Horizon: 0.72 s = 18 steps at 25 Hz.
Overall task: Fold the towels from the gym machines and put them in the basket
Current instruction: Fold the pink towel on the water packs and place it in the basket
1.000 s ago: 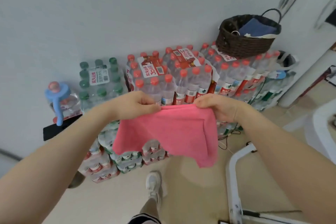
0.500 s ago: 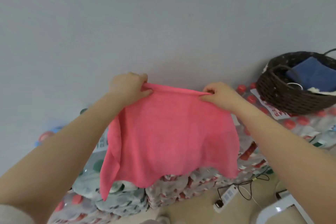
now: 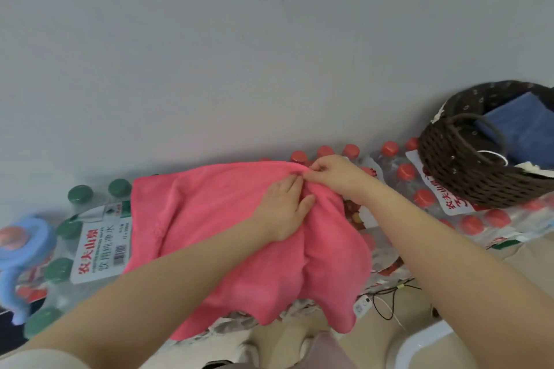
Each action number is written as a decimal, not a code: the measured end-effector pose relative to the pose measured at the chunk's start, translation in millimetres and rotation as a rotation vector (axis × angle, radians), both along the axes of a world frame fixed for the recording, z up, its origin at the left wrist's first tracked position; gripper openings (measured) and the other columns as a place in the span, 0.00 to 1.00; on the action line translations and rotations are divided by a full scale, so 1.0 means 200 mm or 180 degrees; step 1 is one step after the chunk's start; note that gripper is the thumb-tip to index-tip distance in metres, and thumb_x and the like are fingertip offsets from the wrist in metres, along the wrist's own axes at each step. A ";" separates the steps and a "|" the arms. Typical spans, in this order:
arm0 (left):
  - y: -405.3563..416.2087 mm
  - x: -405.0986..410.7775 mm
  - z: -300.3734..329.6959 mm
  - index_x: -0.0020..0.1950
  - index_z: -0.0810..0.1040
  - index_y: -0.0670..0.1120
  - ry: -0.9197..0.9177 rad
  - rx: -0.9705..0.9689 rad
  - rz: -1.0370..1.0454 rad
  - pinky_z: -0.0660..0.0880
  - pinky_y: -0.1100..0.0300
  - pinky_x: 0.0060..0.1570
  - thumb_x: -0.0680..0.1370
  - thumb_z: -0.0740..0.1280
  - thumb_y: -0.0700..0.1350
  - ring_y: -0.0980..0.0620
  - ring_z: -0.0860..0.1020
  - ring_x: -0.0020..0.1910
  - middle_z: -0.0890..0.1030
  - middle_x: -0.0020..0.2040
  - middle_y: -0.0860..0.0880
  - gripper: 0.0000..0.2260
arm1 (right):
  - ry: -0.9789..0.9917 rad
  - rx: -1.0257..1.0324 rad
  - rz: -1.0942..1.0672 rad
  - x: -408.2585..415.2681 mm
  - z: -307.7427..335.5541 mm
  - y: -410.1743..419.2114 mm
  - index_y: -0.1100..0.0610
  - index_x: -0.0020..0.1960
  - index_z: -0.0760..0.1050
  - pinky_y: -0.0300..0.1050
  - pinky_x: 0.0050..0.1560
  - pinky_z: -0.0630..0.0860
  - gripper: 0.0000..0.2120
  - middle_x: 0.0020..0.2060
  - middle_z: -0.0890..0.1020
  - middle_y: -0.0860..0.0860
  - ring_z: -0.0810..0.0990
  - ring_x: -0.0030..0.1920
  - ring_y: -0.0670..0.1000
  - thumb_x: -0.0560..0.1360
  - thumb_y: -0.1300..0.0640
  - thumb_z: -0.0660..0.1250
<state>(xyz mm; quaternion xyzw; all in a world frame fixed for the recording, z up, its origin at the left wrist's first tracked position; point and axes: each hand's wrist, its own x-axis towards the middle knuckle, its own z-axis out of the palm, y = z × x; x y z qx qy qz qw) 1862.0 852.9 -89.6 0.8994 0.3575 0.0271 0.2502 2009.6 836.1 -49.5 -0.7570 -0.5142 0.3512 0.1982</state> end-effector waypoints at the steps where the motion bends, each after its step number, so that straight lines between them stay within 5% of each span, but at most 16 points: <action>1: -0.01 0.02 -0.03 0.75 0.51 0.41 0.0195 0.0168 0.0127 0.43 0.58 0.73 0.79 0.45 0.57 0.50 0.52 0.76 0.54 0.77 0.44 0.30 | 0.0544 -0.0355 0.0050 0.06 0.00 -0.03 0.61 0.45 0.79 0.37 0.31 0.67 0.08 0.34 0.76 0.53 0.73 0.33 0.47 0.74 0.56 0.67; 4: 0.01 0.06 -0.07 0.76 0.47 0.45 0.0488 0.0546 0.0373 0.41 0.56 0.73 0.79 0.46 0.60 0.52 0.48 0.76 0.49 0.78 0.48 0.30 | 0.1621 -0.1260 0.0432 0.25 0.01 -0.13 0.61 0.48 0.75 0.32 0.22 0.58 0.05 0.29 0.70 0.50 0.64 0.22 0.42 0.74 0.61 0.66; 6: 0.01 0.08 -0.06 0.76 0.46 0.47 0.0553 0.0588 0.0470 0.42 0.56 0.73 0.74 0.39 0.66 0.53 0.47 0.76 0.48 0.78 0.49 0.36 | 0.1784 -0.1540 0.0764 0.36 0.04 -0.17 0.60 0.45 0.75 0.31 0.25 0.62 0.02 0.27 0.73 0.47 0.66 0.23 0.41 0.73 0.62 0.67; 9: 0.00 0.09 -0.06 0.76 0.44 0.48 0.0614 0.0669 0.0555 0.44 0.55 0.73 0.63 0.30 0.67 0.52 0.47 0.76 0.47 0.78 0.50 0.44 | 0.2176 -0.1382 0.0733 0.45 0.07 -0.21 0.58 0.43 0.77 0.35 0.34 0.75 0.05 0.32 0.82 0.47 0.80 0.32 0.44 0.68 0.62 0.69; 12: 0.01 0.10 -0.06 0.76 0.43 0.49 0.0663 0.0682 0.0784 0.44 0.55 0.74 0.62 0.31 0.67 0.51 0.48 0.77 0.46 0.78 0.49 0.44 | 0.2838 -0.0811 0.0119 0.55 0.12 -0.18 0.58 0.49 0.78 0.39 0.39 0.80 0.18 0.38 0.85 0.51 0.83 0.37 0.48 0.59 0.64 0.69; 14: 0.01 0.11 -0.07 0.76 0.43 0.49 0.0680 0.0720 0.0850 0.44 0.54 0.74 0.63 0.31 0.68 0.51 0.48 0.77 0.46 0.78 0.49 0.44 | 0.1927 -0.0580 0.0075 0.63 0.15 -0.13 0.56 0.45 0.79 0.39 0.38 0.77 0.11 0.36 0.83 0.52 0.81 0.36 0.49 0.63 0.62 0.71; 16: 0.00 0.12 -0.08 0.76 0.43 0.49 0.0744 0.0744 0.0874 0.44 0.54 0.74 0.63 0.31 0.68 0.51 0.47 0.77 0.46 0.78 0.49 0.44 | -0.0371 -0.0323 0.0528 0.70 0.16 -0.07 0.56 0.40 0.78 0.42 0.38 0.71 0.02 0.37 0.82 0.53 0.78 0.40 0.51 0.70 0.59 0.70; 18: 0.00 0.11 -0.07 0.76 0.45 0.48 0.0712 0.0726 0.0897 0.44 0.54 0.74 0.64 0.32 0.67 0.50 0.47 0.77 0.46 0.78 0.48 0.44 | -0.1825 0.0145 0.0625 0.71 0.13 -0.02 0.59 0.48 0.79 0.46 0.46 0.70 0.07 0.48 0.81 0.58 0.77 0.50 0.57 0.72 0.58 0.66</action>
